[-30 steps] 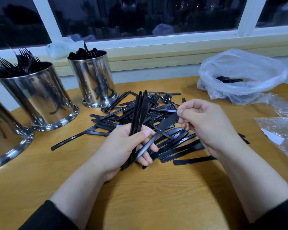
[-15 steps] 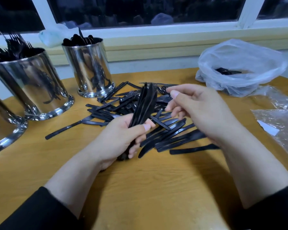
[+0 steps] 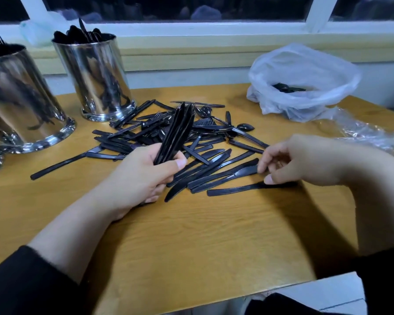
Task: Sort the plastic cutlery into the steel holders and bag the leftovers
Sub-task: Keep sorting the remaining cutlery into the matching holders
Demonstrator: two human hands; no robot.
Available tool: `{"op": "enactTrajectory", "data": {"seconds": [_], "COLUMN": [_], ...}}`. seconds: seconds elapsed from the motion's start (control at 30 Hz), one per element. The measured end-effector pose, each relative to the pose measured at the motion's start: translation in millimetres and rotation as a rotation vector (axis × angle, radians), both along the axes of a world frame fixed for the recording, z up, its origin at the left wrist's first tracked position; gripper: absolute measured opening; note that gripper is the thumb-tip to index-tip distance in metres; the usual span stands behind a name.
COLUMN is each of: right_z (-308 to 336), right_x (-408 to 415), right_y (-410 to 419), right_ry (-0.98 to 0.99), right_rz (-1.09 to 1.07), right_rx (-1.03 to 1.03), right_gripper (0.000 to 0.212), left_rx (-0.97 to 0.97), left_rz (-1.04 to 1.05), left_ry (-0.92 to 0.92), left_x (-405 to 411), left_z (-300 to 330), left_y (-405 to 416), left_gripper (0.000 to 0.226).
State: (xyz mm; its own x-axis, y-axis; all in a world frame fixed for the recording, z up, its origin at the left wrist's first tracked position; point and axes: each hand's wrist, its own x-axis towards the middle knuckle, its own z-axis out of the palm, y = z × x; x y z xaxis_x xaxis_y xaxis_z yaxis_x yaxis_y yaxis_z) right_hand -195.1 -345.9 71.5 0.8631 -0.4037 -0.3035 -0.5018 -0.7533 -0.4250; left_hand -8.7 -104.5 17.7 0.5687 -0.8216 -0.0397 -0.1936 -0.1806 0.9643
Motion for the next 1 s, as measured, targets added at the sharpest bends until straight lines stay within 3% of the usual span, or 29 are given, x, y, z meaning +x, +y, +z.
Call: {"op": "enactTrajectory", "data": {"seconds": [0.6, 0.87, 1.0], "right_z": [-9.0, -2.4, -0.2], "right_x": [13.1, 14.7, 21.0], "right_y": [10.1, 23.1, 30.6], "right_ry": [0.059, -0.330, -0.413], "right_rz": [0.013, 0.030, 0.041], "right_rx": [0.027, 0.271, 0.423], "right_gripper": [0.016, 0.009, 0.005], "left_rx": [-0.004, -0.058, -0.087], "left_rz": [-0.013, 0.013, 0.079], "left_ry": [0.045, 0.088, 0.048], "left_x": [3.4, 2.4, 3.7], "left_z": [-0.4, 3.1, 3.9], "left_y": [0.0, 1.8, 1.3], "left_gripper": [0.016, 0.015, 0.026]}}
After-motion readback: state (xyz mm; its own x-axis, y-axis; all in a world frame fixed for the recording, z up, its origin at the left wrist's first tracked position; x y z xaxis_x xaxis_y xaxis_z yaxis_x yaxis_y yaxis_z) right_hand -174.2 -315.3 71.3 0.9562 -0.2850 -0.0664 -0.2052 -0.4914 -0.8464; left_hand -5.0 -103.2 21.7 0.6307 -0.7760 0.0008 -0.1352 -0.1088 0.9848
